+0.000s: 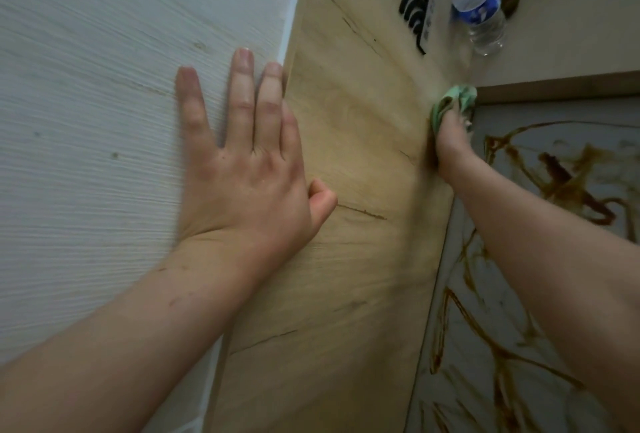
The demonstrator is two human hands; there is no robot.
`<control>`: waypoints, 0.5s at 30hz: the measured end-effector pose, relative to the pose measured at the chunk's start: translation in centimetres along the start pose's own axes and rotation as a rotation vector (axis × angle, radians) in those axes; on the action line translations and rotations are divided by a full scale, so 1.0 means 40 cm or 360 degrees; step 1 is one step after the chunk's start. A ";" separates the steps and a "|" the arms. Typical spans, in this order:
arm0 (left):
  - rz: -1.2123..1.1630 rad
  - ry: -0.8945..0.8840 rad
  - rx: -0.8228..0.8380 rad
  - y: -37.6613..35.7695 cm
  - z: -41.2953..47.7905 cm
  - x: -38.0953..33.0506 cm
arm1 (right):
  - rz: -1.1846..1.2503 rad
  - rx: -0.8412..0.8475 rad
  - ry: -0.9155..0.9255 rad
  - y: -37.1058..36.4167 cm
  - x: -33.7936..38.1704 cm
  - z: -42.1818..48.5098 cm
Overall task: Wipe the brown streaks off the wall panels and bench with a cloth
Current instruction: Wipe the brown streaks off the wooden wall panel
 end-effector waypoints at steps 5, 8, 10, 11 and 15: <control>-0.0033 0.0003 0.0007 0.007 -0.004 0.001 | -0.0329 0.0197 0.0894 -0.048 -0.032 -0.209; -0.0042 -0.0012 -0.0004 0.005 -0.003 -0.001 | -0.0306 0.0077 0.0599 -0.021 -0.053 -0.109; -0.0057 -0.0010 -0.0016 -0.001 -0.002 -0.001 | -0.0148 -0.0087 0.0004 -0.001 -0.061 -0.020; -0.0067 -0.0012 -0.0015 -0.003 -0.002 -0.001 | -0.0100 -0.0151 -0.0277 0.011 -0.081 0.009; -0.0056 -0.0006 -0.0027 0.001 -0.001 0.004 | -0.0165 -0.0227 -0.0542 0.007 -0.149 -0.031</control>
Point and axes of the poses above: each hand's wrist, its own z-axis towards the middle knuckle, its own y-axis out of the back of the hand, x = y × z, the point moved 1 cm from there along z, towards the middle knuckle, and after that the axes turned 5 degrees about -y, right-handed, at the moved point
